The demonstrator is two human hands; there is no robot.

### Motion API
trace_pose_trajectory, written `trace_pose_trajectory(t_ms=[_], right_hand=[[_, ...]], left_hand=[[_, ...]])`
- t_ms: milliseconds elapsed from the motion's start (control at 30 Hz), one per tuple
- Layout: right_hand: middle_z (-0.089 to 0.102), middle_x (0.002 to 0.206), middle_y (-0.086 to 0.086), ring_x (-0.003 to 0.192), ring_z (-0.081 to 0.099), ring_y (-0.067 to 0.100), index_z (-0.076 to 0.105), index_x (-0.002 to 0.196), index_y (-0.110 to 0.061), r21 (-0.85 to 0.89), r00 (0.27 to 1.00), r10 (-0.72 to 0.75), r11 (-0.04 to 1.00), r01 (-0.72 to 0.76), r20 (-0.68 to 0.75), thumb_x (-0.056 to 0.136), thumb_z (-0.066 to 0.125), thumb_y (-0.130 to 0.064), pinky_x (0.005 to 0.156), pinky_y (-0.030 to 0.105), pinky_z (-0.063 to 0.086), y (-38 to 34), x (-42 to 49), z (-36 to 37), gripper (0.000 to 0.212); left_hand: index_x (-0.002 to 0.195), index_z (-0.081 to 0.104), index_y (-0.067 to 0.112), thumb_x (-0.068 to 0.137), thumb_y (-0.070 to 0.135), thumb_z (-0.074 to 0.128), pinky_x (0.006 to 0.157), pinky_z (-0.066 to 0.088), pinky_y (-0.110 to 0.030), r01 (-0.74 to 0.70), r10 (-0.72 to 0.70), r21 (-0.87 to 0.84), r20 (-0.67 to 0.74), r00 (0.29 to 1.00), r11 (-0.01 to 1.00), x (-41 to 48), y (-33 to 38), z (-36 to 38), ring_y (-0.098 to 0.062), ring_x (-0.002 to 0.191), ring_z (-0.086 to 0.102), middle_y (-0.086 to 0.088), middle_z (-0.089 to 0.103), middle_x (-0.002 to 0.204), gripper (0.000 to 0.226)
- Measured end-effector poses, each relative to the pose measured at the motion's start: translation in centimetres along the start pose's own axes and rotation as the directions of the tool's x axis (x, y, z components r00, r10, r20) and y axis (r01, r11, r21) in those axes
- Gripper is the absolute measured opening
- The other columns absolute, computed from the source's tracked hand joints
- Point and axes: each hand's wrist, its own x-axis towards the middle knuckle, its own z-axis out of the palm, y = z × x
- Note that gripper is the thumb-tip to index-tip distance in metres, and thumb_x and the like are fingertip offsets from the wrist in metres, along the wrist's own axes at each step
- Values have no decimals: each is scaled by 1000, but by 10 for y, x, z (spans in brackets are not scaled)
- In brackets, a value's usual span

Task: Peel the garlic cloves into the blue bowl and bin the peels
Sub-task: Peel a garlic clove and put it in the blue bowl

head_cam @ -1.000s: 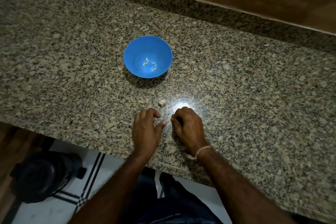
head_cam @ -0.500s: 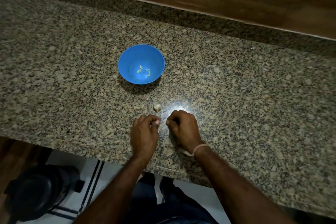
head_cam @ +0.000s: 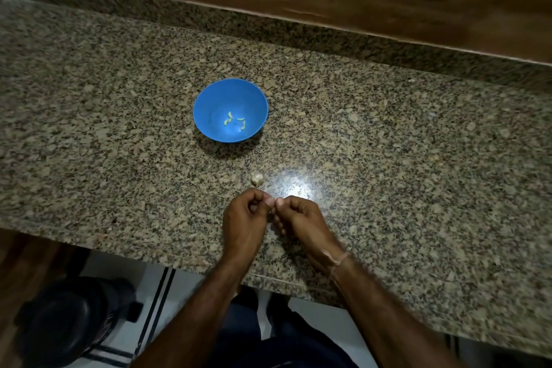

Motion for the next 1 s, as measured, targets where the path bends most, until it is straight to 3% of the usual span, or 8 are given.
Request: trace_pose_trajectory(t_ms=[167,367,433,600,667,767,933,1000], right_hand=[[55,71,2,64,50,11,59,83,-8,-135,997,-71,989,66,-27,108,55,-24,59,23,41,3,2,5,30],[47,63,-6,57,39,6,53,76,-10,-599,887,-460,724,342,-49,106,57,-18,54,19,28,2,3,2,32],[46,61,-8,57,38,5,51,74,-12,-578,908,-414,756,307,-59,106,56,-19,54,19,27,0,3,2,33],[43,62,-3,55,35,12,53,71,-21,-96,996,90,992,-87,25,105,47,-23,51,26,28,0,3,5,34],[50,66,-4,61,44,11,54,76,-18,-223,997,-73,973,64,-34,108,49,-25,57,26,35,5,2,6,34],[48,65,-7,60,42,7,50,79,-17,-634,905,-426,704,322,-14,110,48,-25,57,24,31,6,1,1,32],[45,62,-4,59,38,12,50,73,-19,-342,999,-43,939,34,-21,106,47,-17,55,28,29,-3,6,8,34],[47,65,-5,60,41,7,52,76,-17,-413,990,-133,904,107,-35,109,48,-20,56,23,32,-4,3,13,33]], left_hand=[[81,66,26,97,28,69,65,56,-35,-14,13,31,31,999,999,-1,4,-1,-10,71,66,8,69,73,16],[79,49,19,109,19,48,55,33,-23,34,-25,-46,186,982,998,-3,11,6,-2,59,41,11,49,65,30],[86,49,14,110,24,42,60,37,-31,-30,28,9,192,981,999,-4,13,7,-9,65,48,5,55,75,28],[87,46,21,110,34,33,63,42,-28,-216,175,186,213,961,958,-8,16,2,-5,74,54,5,54,84,29],[85,49,27,112,24,38,57,41,-16,2,-9,25,274,962,1000,-5,24,2,5,64,52,11,53,77,29],[85,46,19,111,21,38,45,27,-25,354,-274,-112,436,857,928,1,31,0,-9,47,37,6,45,63,28],[105,53,10,111,23,37,67,44,-25,-161,120,250,172,978,955,-7,11,1,-17,81,57,0,58,94,21],[112,57,5,111,24,38,75,52,-39,2,-26,108,217,976,994,-2,15,1,-31,88,64,-18,63,100,28]])
